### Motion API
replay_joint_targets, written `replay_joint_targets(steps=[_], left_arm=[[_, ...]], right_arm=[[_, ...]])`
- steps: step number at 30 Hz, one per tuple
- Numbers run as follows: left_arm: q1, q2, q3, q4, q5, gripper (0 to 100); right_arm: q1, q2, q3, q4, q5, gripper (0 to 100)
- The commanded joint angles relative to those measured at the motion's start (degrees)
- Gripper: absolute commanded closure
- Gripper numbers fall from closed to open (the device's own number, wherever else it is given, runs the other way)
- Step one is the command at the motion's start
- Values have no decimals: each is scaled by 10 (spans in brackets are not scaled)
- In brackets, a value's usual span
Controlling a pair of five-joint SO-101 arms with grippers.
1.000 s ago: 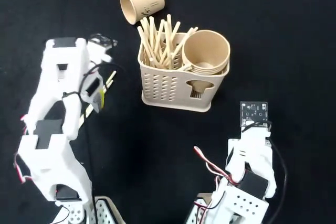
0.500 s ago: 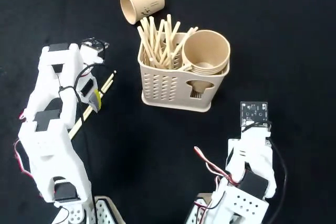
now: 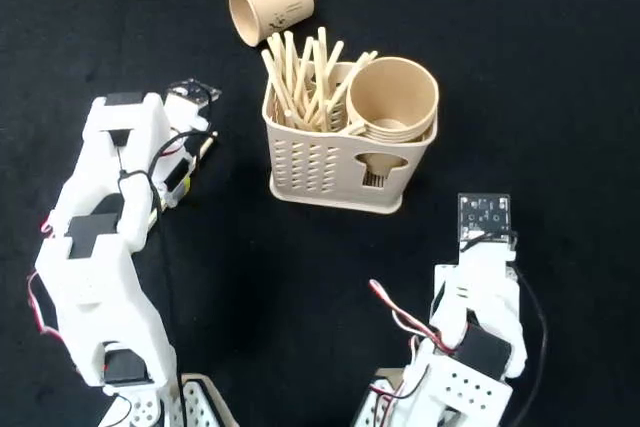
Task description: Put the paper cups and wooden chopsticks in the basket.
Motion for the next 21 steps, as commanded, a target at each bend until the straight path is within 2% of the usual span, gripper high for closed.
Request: replay_joint_targets(steps=[1, 9, 21], left_arm=[[1, -18, 9, -32, -1, 972], [-2, -214, 86, -31, 3, 971], [-7, -594, 182, -36, 120, 971]], right_arm=[[-8, -33, -2, -11, 6, 963], [-8, -33, -1, -13, 6, 963], [-8, -33, -1, -13, 6, 963]])
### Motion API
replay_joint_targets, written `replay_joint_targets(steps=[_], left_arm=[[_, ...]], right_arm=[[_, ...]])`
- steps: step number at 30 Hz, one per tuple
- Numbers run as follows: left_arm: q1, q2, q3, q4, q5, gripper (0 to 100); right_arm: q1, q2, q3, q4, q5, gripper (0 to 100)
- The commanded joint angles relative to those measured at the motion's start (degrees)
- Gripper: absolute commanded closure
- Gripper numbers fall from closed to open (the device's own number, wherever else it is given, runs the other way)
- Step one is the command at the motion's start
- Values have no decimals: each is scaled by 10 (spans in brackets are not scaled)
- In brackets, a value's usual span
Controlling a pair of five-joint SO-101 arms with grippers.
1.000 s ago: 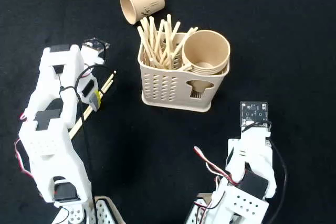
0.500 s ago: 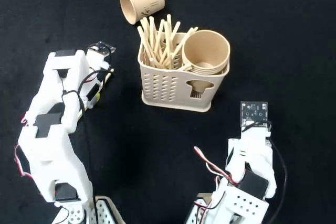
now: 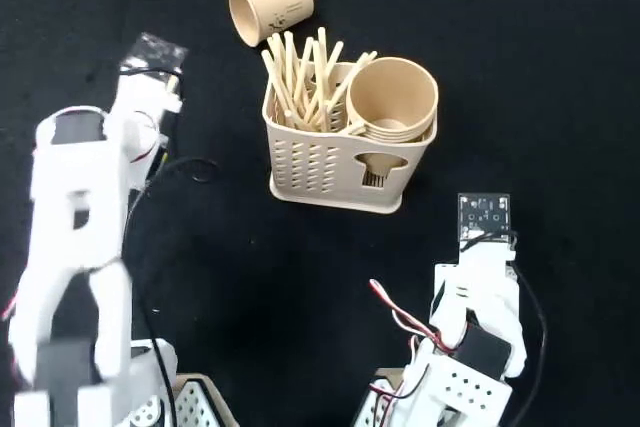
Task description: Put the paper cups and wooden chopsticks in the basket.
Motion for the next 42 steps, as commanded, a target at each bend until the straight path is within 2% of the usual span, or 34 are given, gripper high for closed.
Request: replay_joint_targets(steps=[1, 4, 10, 16, 21, 27, 34, 42], left_arm=[[-3, -164, 5, -9, 54, 971], [0, -251, 23, -56, 98, 971], [7, -422, 124, -244, 219, 971], [97, -542, 252, -466, 269, 970], [174, -530, 250, -570, 314, 971], [238, -458, 140, -548, 411, 971], [247, -295, 79, -549, 495, 971], [244, -261, 102, -549, 501, 971]], right_arm=[[-8, -33, -1, -10, 6, 963], [-9, -33, -1, -10, 6, 963], [-9, -33, -1, -10, 6, 963], [-9, -33, -1, -10, 6, 963], [-9, -33, -1, -10, 6, 963], [-9, -33, -1, -10, 7, 963], [-9, -33, -1, -11, 7, 963], [-9, -33, -1, -11, 7, 963]])
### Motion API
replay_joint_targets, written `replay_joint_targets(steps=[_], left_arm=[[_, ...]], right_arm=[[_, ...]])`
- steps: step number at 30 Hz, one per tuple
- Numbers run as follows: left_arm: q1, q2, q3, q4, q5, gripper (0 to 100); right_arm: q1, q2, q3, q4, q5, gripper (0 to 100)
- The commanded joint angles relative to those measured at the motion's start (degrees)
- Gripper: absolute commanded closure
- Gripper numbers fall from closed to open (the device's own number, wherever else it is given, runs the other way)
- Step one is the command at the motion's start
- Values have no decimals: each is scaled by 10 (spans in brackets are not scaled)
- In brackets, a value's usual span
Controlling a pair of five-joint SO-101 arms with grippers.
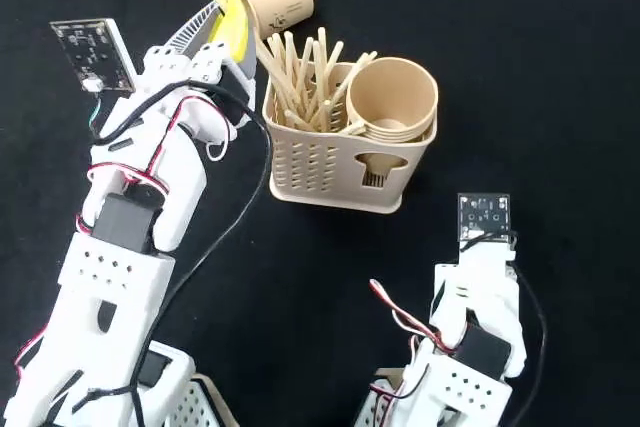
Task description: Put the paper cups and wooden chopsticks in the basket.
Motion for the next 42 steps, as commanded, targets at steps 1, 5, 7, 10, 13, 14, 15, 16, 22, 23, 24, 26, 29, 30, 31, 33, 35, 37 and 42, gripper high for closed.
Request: replay_joint_targets(steps=[1, 5, 7, 10, 13, 14, 15, 16, 22, 23, 24, 26, 29, 30, 31, 33, 35, 37, 42], left_arm=[[4, 2, -7, 0, 4, 971], [8, 2, 17, -1, 4, 971], [15, 2, 23, -4, 4, 971], [22, 3, 55, -53, -17, 971], [26, 3, 108, -125, -62, 972], [32, 3, 124, -139, -75, 972], [36, 3, 138, -144, -87, 972], [43, 1, 150, -145, -99, 972], [90, 1, 189, -103, -163, 959], [95, 2, 188, -95, -167, 947], [99, 2, 188, -89, -164, 930], [98, 0, 189, -85, -153, 893], [80, -4, 177, -63, -125, 856], [75, -4, 168, -50, -119, 849], [69, -1, 157, -36, -113, 844], [60, 1, 131, -2, -113, 843], [55, -4, 108, 33, -115, 843], [55, -4, 80, 73, -117, 843], [29, 2, -19, 222, -118, 844]], right_arm=[[-9, -33, -1, -11, 7, 963], [-9, -33, -1, -11, 7, 963], [-9, -33, -1, -11, 7, 963], [-9, -33, -1, -11, 7, 963], [-9, -33, -1, -11, 7, 963], [-9, -33, -1, -11, 7, 963], [-9, -33, -1, -11, 7, 963], [-9, -33, -1, -11, 7, 963], [-9, -33, 2, -18, 7, 963], [-9, -33, 3, -18, 7, 963], [-9, -33, 3, -18, 7, 963], [-9, -33, 3, -18, 7, 963], [-9, -33, 3, -18, 7, 963], [-9, -33, 3, -18, 7, 963], [-9, -33, 3, -18, 7, 963], [-9, -33, 3, -18, 7, 963], [-9, -33, 3, -18, 7, 963], [-9, -33, 4, -18, 7, 963], [-9, -33, 4, -18, 7, 963]])
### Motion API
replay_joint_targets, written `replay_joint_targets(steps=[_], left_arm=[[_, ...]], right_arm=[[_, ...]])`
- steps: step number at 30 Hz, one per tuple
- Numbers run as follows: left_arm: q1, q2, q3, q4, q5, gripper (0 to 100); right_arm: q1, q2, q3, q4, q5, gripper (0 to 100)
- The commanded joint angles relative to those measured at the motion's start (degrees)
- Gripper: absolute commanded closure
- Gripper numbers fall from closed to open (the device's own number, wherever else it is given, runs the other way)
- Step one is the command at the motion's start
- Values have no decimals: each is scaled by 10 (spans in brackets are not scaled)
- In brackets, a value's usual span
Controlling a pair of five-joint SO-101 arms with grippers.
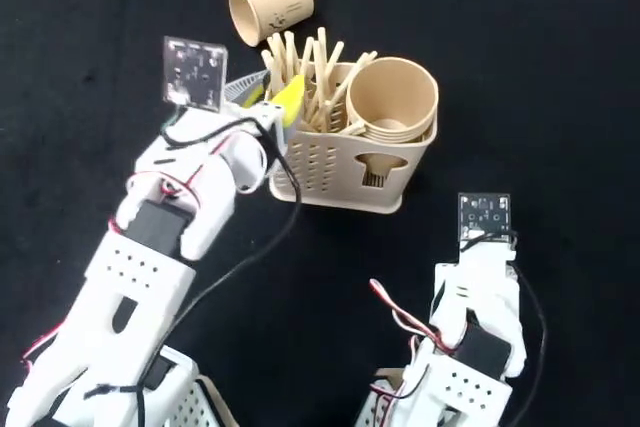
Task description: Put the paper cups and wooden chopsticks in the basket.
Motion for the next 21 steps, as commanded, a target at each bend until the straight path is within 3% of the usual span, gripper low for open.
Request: replay_joint_targets(steps=[1, 4, 8, 12, 21], left_arm=[[-38, -4, -118, 135, 2, 844], [-81, -3, -178, 232, 4, 848], [-89, 12, -225, 319, 7, 848], [-85, 86, -249, 338, 52, 845], [-64, 282, -363, 402, 55, 844]], right_arm=[[-9, -33, -1, -10, 7, 963], [-9, -33, -1, -10, 7, 963], [-9, -33, -1, -10, 7, 963], [-9, -33, -1, -10, 7, 963], [-9, -33, -1, -10, 7, 963]])
